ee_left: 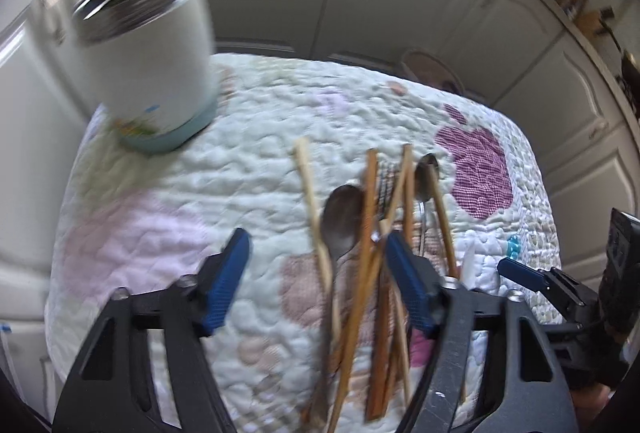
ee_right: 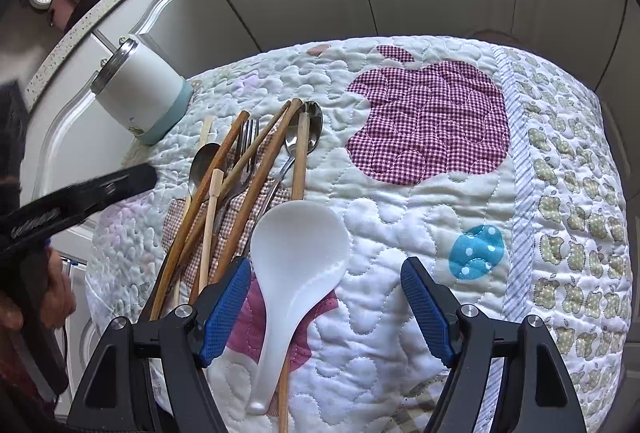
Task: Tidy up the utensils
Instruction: 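Move both tools down toward the pile of utensils, then close left tool on a wooden chopstick while right tool grasps the white ceramic spoon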
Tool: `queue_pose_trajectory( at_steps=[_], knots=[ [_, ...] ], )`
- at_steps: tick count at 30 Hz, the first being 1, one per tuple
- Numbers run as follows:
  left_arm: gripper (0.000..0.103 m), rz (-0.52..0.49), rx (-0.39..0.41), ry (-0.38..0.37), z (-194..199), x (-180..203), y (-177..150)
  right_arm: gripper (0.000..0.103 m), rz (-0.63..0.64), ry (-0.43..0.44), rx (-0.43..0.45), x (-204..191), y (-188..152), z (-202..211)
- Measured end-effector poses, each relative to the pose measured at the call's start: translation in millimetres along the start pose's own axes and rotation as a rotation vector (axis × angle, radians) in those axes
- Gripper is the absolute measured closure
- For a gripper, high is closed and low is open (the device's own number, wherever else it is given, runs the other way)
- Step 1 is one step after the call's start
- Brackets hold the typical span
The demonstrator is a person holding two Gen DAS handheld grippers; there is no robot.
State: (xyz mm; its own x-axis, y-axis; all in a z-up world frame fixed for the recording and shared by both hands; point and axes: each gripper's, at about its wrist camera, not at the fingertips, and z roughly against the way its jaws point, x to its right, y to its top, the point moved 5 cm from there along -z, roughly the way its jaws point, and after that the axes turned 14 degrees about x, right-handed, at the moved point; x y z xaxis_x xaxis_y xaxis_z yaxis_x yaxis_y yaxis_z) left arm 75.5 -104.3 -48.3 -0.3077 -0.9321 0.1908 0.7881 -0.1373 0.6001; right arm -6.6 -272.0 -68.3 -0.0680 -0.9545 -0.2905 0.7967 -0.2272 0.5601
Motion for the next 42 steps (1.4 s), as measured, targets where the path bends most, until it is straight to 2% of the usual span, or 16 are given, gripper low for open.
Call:
queue_pose_trajectory(
  at_steps=[2, 6, 7, 12, 16, 20, 24, 27, 35, 40, 41, 42],
  knots=[
    [0.049, -0.010, -0.017, -0.008, -9.8, 8.2, 7.4, 0.028, 0.005, -0.002, 0.001, 1.1, 0.8, 2.1],
    [0.054, -0.043, -0.045, 0.002, -30.5, 22.2, 22.9, 0.028, 0.000, 0.007, 0.010, 2.7, 2.2, 7.2],
    [0.058, -0.059, -0.053, 0.005, -33.6, 24.8, 24.5, 0.028, -0.002, 0.008, 0.011, 3.8, 2.2, 8.8],
    [0.061, -0.144, -0.107, 0.029, -55.4, 37.6, 25.9, 0.027, -0.015, 0.006, 0.003, 8.3, 0.6, 10.5],
    [0.070, -0.156, -0.157, 0.024, -70.1, 40.2, 24.3, 0.027, -0.029, 0.010, 0.002, 11.0, -0.1, 12.4],
    [0.093, -0.138, -0.163, -0.014, -78.3, 41.7, 26.6, 0.027, -0.034, 0.007, 0.003, 13.8, -0.2, 14.3],
    [0.096, -0.133, -0.142, -0.050, -74.9, 43.4, 31.6, 0.027, -0.033, 0.006, -0.002, 13.7, 0.5, 13.4],
    [0.097, -0.087, -0.117, -0.081, -64.0, 37.0, 34.9, 0.027, -0.026, 0.011, -0.009, 10.9, 0.0, 10.1],
    [0.097, -0.034, -0.051, -0.097, -23.2, 18.1, 45.1, 0.027, -0.019, 0.022, -0.053, 3.8, 6.7, -17.7],
    [0.097, -0.032, -0.049, -0.102, -10.5, 14.5, 45.3, 0.027, 0.034, 0.022, -0.073, -5.8, 12.1, -26.9],
    [0.097, -0.030, -0.048, -0.102, -9.9, 14.6, 44.5, 0.028, 0.040, 0.021, -0.073, -5.8, 12.2, -27.2],
    [0.097, -0.027, -0.048, -0.102, -7.8, 13.1, 44.2, 0.035, 0.047, 0.012, -0.068, -5.4, 12.4, -26.1]
  ],
)
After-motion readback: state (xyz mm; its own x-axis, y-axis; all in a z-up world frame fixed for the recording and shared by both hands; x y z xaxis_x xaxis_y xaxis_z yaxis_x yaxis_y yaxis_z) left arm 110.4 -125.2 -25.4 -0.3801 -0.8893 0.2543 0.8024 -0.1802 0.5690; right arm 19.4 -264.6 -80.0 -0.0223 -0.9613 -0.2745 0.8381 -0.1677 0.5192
